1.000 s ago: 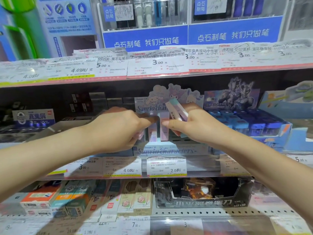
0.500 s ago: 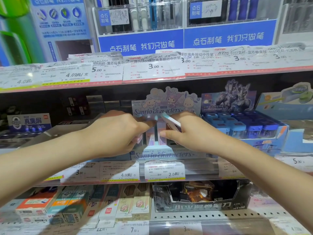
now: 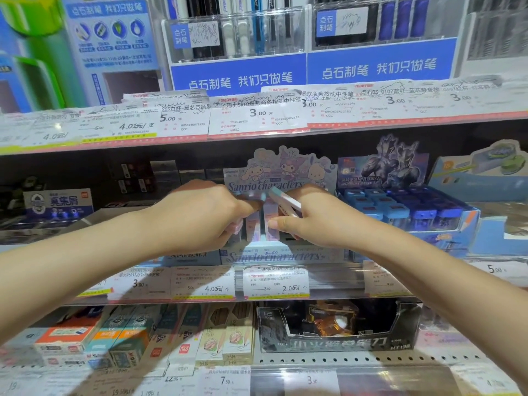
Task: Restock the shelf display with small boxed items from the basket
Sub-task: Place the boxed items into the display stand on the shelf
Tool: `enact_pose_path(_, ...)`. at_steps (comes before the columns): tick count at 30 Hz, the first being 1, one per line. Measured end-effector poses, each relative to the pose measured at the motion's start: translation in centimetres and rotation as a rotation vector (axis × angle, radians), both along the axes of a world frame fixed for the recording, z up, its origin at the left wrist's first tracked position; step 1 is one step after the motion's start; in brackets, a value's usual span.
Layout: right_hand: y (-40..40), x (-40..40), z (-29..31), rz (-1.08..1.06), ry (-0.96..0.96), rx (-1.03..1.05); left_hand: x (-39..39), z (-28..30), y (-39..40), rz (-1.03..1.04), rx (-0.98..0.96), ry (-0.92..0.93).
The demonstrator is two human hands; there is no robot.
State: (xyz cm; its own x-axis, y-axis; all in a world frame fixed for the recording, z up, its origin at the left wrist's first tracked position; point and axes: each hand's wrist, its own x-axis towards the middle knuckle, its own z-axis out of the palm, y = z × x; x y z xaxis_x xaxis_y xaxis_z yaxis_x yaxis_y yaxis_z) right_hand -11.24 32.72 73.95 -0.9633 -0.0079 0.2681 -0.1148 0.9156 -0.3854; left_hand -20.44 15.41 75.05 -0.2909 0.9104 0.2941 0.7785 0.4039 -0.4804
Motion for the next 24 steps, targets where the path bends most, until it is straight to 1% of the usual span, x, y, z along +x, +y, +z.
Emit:
enact_pose_path(4,0.2,0.1,0.3,-0.014,-0.033,0.019,-0.1,0.4,-0.1,-0.033,0.008,-0.007)
enact_pose_path(9,0.2,0.3,0.8,-0.037,-0.070,0.043,-0.3,0.5,-0.4,-0.072,0.028,-0.058)
enact_pose_path(15,0.2,0.4,0.8,-0.047,-0.057,0.029,-0.2,0.3,-0.5,-0.092,0.060,-0.108)
enact_pose_path(21,0.4,-0.5,-0.1,-0.063,-0.062,0.031,-0.5,-0.1,-0.4,-0.091,0.079,-0.085)
enact_pose_path(24,0.5,-0.9,-0.9,-0.047,-0.052,0.028,-0.3,0.0,-0.5,-0.132,0.097,-0.103)
